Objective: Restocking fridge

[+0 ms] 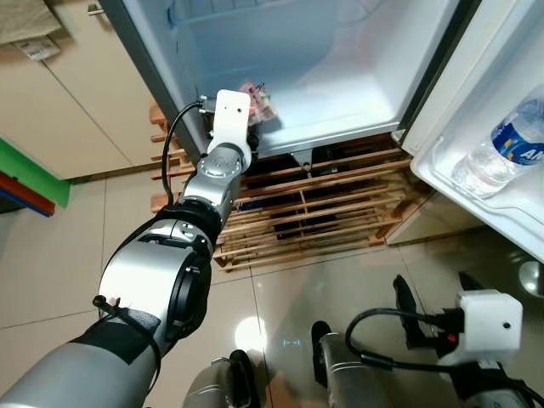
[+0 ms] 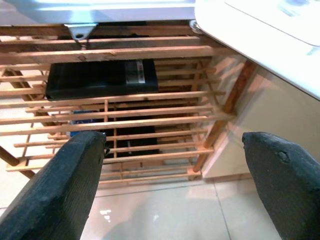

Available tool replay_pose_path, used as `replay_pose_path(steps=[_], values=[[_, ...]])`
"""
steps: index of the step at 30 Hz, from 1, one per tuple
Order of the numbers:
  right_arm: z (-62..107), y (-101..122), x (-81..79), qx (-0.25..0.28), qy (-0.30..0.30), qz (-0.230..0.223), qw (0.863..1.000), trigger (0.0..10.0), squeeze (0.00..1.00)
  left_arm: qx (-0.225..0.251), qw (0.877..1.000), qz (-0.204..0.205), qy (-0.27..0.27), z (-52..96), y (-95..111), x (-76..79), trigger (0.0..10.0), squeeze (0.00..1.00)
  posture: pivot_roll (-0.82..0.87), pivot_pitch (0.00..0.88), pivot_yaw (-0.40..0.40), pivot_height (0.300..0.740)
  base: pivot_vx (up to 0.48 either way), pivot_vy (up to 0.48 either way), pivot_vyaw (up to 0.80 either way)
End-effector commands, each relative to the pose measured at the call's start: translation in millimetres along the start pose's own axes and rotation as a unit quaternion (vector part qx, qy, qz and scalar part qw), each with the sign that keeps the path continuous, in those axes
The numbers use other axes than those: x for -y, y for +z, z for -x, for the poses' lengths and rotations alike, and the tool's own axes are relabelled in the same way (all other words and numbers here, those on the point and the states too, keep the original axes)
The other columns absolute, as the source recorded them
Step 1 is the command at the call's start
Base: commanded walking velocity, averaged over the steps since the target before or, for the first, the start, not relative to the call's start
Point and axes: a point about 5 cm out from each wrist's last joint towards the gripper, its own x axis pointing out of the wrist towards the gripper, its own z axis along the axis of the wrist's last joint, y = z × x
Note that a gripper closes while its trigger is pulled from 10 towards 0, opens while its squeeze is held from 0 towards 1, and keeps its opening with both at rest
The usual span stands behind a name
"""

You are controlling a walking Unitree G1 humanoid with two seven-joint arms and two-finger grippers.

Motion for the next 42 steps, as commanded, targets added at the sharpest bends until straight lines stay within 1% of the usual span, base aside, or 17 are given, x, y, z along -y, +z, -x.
replay_pose_path(steps=[1, 5, 8, 9, 12, 15, 17, 19, 20, 22, 23, 30, 33, 35, 37, 39, 42], values=[[-2.0, -5, -2.7, -0.007, -0.002, -0.006, 1.0, 10.0, 0.0, 0.031, 0.999, -0.016, -0.029, -1.1, 15, 5.5, 10.0, 0.0, -0.27, 0.209, 0.113, 0.74, 0.0, 0.0, 0.0], [-10.6, -7, -4.4, -0.001, -0.003, -0.011, 1.0, 10.0, 0.0, 0.052, 0.996, -0.04, -0.059, -0.6, 21, 9.8, 10.0, 0.0, -0.25, 0.183, 0.117, 0.74, 0.0, 0.0, 0.0], [-20.5, -7, -8.2, 0.011, 0.001, -0.018, 1.0, 10.0, 0.0, 0.088, 0.987, -0.108, -0.084, 0.4, 31, 11.2, 10.0, 0.0, -0.22, 0.151, 0.123, 0.74, 0.0, 0.0, 0.0], [-27.3, -7, -10.1, 0.016, 0.005, -0.019, 1.0, 10.0, 0.0, 0.108, 0.979, -0.154, -0.083, 0.9, 38, 7.8, 10.0, 0.0, -0.21, 0.132, 0.127, 0.74, 0.0, 0.0, 0.0], [-34.7, -6, -11.4, 0.027, 0.005, -0.022, 0.999, 10.0, 0.0, 0.144, 0.971, -0.174, -0.081, 2.0, 55, -1.7, 10.0, 0.0, -0.19, 0.1, 0.137, 0.74, 0.0, 0.0, 0.0], [-42.5, -5, -12.3, 0.034, 0.004, -0.024, 0.999, 10.0, 0.0, 0.177, 0.965, -0.179, -0.076, 4.2, 72, -12.4, 10.0, 0.0, -0.18, 0.083, 0.141, 0.74, 0.0, 0.0, 0.0], [-52.4, -4, -14.3, 0.049, 0.003, -0.027, 0.998, 10.0, 0.0, 0.217, 0.966, -0.095, -0.104, 11.1, 84, -20.8, 10.0, 0.0, -0.16, 0.046, 0.152, 0.74, 0.0, 0.0, 0.0], [-52.4, -4, -14.3, 0.049, 0.003, -0.027, 0.998, 10.0, 0.0, 0.217, 0.966, -0.095, -0.104, 11.1, 84, -20.8, 10.0, 0.0, -0.16, 0.046, 0.152, 0.74, 0.0, 0.0, 0.0], [-57.2, -1, -13.3, 0.061, 0.0, -0.033, 0.998, 10.0, 0.0, 0.215, 0.964, -0.049, -0.145, 24.2, 62, -18.7, 10.0, 0.0, -0.14, 0.017, 0.153, 0.74, 0.0, 0.0, 0.0], [-58.7, -1, -12.5, 0.064, -0.002, -0.034, 0.997, 10.0, 0.0, 0.208, 0.964, -0.039, -0.164, 31.8, 51, -15.7, 10.0, 0.0, -0.14, 0.017, 0.153, 0.74, 0.0, 0.0, 0.0], [-62.4, -2, -10.0, 0.066, -0.005, -0.036, 0.997, 10.0, 0.0, 0.181, 0.963, -0.005, -0.198, 52.5, 22, -8.5, 10.0, 0.0, -0.13, 0.0, 0.145, 0.74, 0.0, 0.0, 0.0], [-72.8, -4, -6.6, 0.064, 0.005, -0.028, 0.998, 10.0, 0.0, 0.15, 0.963, -0.018, -0.224, 90.7, -26, 5.2, 10.0, 0.0, -0.09, 0.0, 0.101, 0.74, 0.0, 0.0, 0.0], [-85.6, -2, -5.2, 0.074, 0.021, -0.015, 0.997, 10.0, 0.0, 0.111, 0.984, 0.061, -0.125, 106.6, -57, -10.4, 10.0, 0.0, -0.07, 0.0, 0.065, 0.74, 0.0, 0.0, 0.0], [-85.6, -2, -5.2, 0.074, 0.021, -0.015, 0.997, 10.0, 0.0, 0.111, 0.984, 0.061, -0.125, 106.6, -57, -10.4, 10.0, 0.0, -0.07, 0.0, 0.065, 0.74, 0.0, 0.0, 0.0], [-90.9, -1, -3.1, 0.078, 0.019, -0.011, 0.997, 10.0, 0.0, 0.063, 0.992, 0.096, -0.047, 112.2, -84, -25.3, 10.0, 0.0, -0.06, 0.0, 0.055, 0.74, 0.0, 0.0, 0.0], [-96.0, -2, -2.8, 0.08, 0.014, -0.009, 0.997, 10.0, 0.0, 0.006, 0.998, 0.065, 0.017, 117.0, -115, -33.9, 10.0, 0.0, -0.06, 0.0, 0.05, 0.74, 0.0, 0.0, 0.0], [-98.9, -4, -4.1, 0.08, 0.008, -0.01, 0.997, 10.0, 0.0, -0.018, 0.997, 0.047, 0.056, 116.7, -128, -40.8, 10.0, 0.0, -0.06, 0.0, 0.056, 0.74, 0.0, 0.0, 0.0]])
